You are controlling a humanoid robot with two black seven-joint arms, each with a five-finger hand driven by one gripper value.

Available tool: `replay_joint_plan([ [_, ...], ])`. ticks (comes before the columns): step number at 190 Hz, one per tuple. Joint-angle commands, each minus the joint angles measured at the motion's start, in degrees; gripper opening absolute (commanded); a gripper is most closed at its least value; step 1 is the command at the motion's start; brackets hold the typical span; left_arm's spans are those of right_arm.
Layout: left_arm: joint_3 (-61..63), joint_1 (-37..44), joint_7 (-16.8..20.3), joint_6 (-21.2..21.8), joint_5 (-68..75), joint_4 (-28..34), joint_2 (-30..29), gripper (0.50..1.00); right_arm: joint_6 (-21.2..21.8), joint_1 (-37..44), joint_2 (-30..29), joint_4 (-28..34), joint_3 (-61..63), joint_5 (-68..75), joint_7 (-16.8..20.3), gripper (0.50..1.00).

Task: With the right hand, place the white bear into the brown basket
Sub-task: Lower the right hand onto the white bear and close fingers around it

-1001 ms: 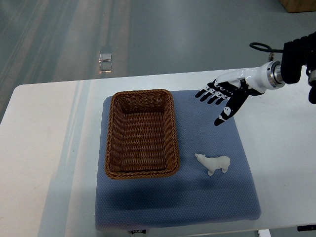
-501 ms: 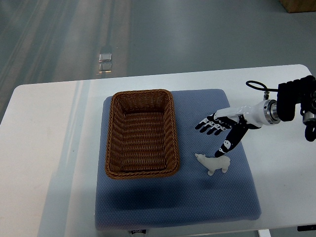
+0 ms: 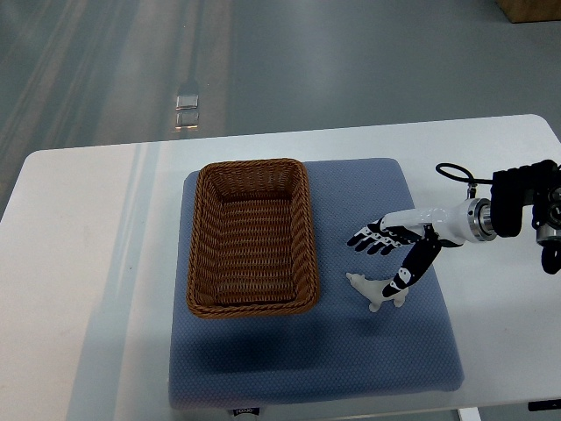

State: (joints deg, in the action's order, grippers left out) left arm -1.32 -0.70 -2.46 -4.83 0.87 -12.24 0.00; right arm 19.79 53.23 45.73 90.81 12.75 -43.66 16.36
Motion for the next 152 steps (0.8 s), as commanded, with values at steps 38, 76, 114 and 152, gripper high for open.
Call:
replay_joint_plan([
  [38,0.0,0.0,0.0,0.0,0.0,-0.1,0.0,1.000,-1.4,-3.4,-0.2,0.1,0.0,-4.7,-2.0,0.858],
  [76,0.0,0.0,0.0,0.0,0.0,0.0,0.0,1.000,-3.3,-5.8,-0.3,0.1,-0.1,-7.6,-2.7,0.829],
  [114,0.0,0.0,0.0,0.0,-0.1,0.0,0.0,1.000,-4.5,-7.4,-0.4,0.1,-0.1,-9.0,-2.9,0.809],
  [152,0.0,0.0,0.0,0.0,-0.1,0.0,0.0,1.000,-6.8,-8.1,-1.3,0.0,-0.1,-10.0,-3.6,0.691],
])
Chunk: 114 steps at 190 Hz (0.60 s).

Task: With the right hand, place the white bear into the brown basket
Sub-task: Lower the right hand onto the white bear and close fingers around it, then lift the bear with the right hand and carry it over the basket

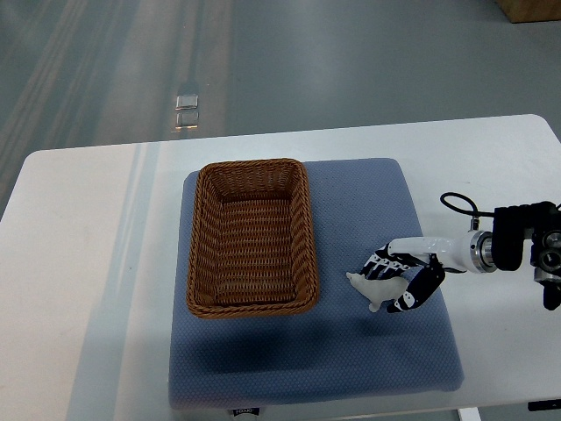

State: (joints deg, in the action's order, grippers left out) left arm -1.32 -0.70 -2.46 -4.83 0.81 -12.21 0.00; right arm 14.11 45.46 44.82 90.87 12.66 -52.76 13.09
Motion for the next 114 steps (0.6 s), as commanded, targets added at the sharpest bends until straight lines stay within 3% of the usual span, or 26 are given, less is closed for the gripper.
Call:
replay_joint_plan([
  [1,0.0,0.0,0.0,0.0,0.0,0.0,0.0,1.000,-1.1,-0.4,-0.3,-0.1,0.0,-0.9,-0.3,0.690],
  [15,-0.1,0.0,0.0,0.0,0.0,0.1,0.0,1.000,-1.7,-0.5,-0.6,-0.1,0.0,-1.8,-0.4,0.609],
  [26,-0.1,0.0,0.0,0.0,0.0,0.1,0.0,1.000,-2.2,-0.6,-0.8,-0.1,0.0,-2.6,-0.4,0.500],
  [71,-0.1,0.0,0.0,0.0,0.0,0.1,0.0,1.000,-3.0,0.3,0.6,0.3,0.5,-4.2,-0.7,0.500],
  [114,0.0,0.0,0.0,0.0,0.1,0.1,0.0,1.000,-0.8,9.8,6.9,2.8,2.6,-3.2,-1.0,0.500],
])
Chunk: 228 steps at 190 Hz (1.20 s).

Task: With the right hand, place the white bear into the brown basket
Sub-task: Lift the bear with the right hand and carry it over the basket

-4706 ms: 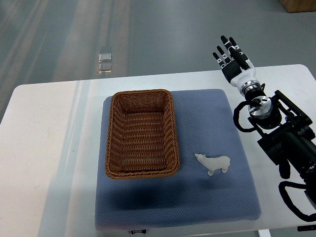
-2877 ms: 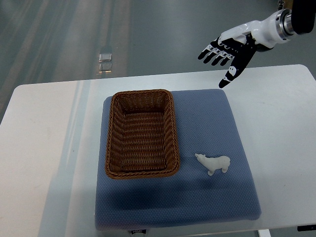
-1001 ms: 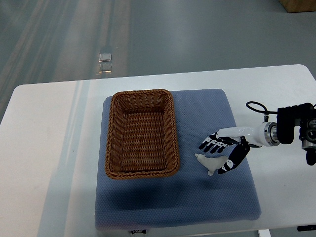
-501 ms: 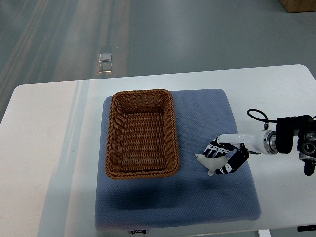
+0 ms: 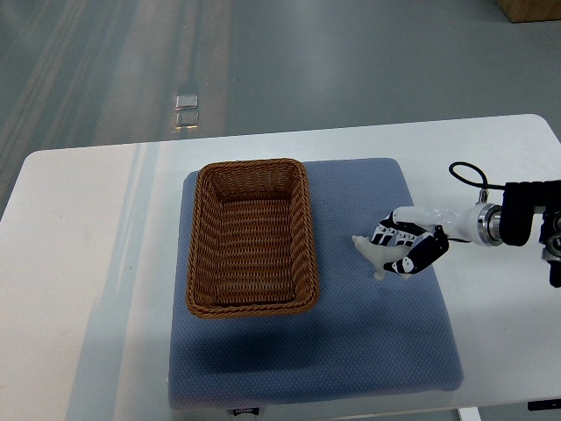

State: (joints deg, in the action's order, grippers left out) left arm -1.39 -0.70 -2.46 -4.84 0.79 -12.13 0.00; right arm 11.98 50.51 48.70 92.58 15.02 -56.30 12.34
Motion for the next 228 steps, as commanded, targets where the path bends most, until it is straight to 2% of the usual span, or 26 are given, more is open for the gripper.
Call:
replay_joint_plan([
  [1,0.1,0.0,0.0,0.0,0.1,0.0,0.0,1.000,1.4,4.8,3.0,1.1,0.3,0.3,-0.2,0.500],
  [39,0.2,0.0,0.0,0.0,0.1,-0.1,0.0,1.000,4.4,15.4,7.4,1.4,0.3,2.2,-0.9,0.500],
  [84,0.2,0.0,0.0,0.0,0.1,-0.3,0.0,1.000,4.3,21.1,5.0,-0.2,0.1,3.7,-0.8,0.500],
  [131,0.2,0.0,0.0,0.0,0.1,-0.4,0.0,1.000,3.9,28.3,-9.6,-11.5,-1.6,4.6,-0.8,0.500],
  [157,0.1,0.0,0.0,0.0,0.1,-0.4,0.0,1.000,3.1,31.4,-21.4,-19.2,-6.6,5.0,-0.8,0.500],
  [191,0.1,0.0,0.0,0.0,0.0,-0.4,0.0,1.000,1.7,30.5,-32.3,-26.3,-8.9,4.8,-0.7,0.500],
  [228,0.1,0.0,0.0,0.0,0.0,-0.6,0.0,1.000,0.2,25.8,-40.7,-33.3,-8.9,3.9,-0.8,0.500],
])
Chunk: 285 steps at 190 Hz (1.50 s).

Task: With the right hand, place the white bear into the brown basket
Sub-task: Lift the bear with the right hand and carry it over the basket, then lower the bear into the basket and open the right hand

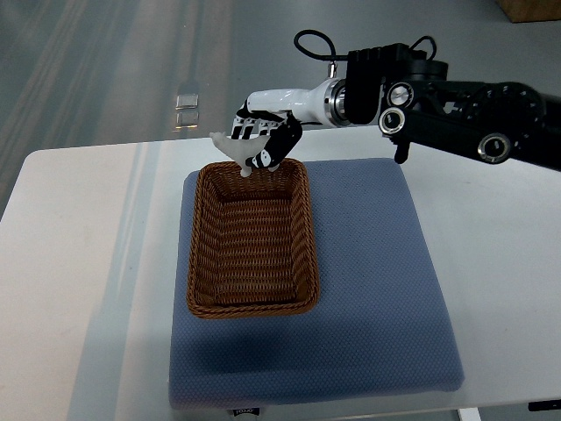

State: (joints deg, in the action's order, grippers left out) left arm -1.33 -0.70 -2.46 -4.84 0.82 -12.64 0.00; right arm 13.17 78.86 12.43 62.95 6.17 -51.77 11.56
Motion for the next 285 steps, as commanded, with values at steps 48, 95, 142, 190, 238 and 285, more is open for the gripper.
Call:
replay_joint_plan([
  [48,0.0,0.0,0.0,0.0,0.1,0.1,0.0,1.000,-4.5,-8.1,-12.1,-8.8,0.2,-1.0,0.0,0.500],
  [95,0.0,0.0,0.0,0.0,0.0,0.3,0.0,1.000,-6.1,-12.1,-12.4,-10.9,0.1,-3.7,-0.5,0.500],
  [142,0.0,0.0,0.0,0.0,0.0,0.2,0.0,1.000,-6.2,-14.3,-12.4,-11.0,0.0,-6.9,-0.8,0.500],
  [190,0.0,0.0,0.0,0.0,0.0,0.3,0.0,1.000,-6.2,-15.0,-12.4,-10.9,0.0,-7.0,-0.8,0.582],
  [238,0.0,0.0,0.0,0.0,0.0,0.4,0.0,1.000,-6.2,-14.6,-12.4,-10.9,0.1,-7.0,-0.8,0.838],
  [285,0.1,0.0,0.0,0.0,0.0,0.0,0.0,1.000,-6.5,-12.7,-10.9,-10.9,1.3,-6.6,-0.8,0.915],
])
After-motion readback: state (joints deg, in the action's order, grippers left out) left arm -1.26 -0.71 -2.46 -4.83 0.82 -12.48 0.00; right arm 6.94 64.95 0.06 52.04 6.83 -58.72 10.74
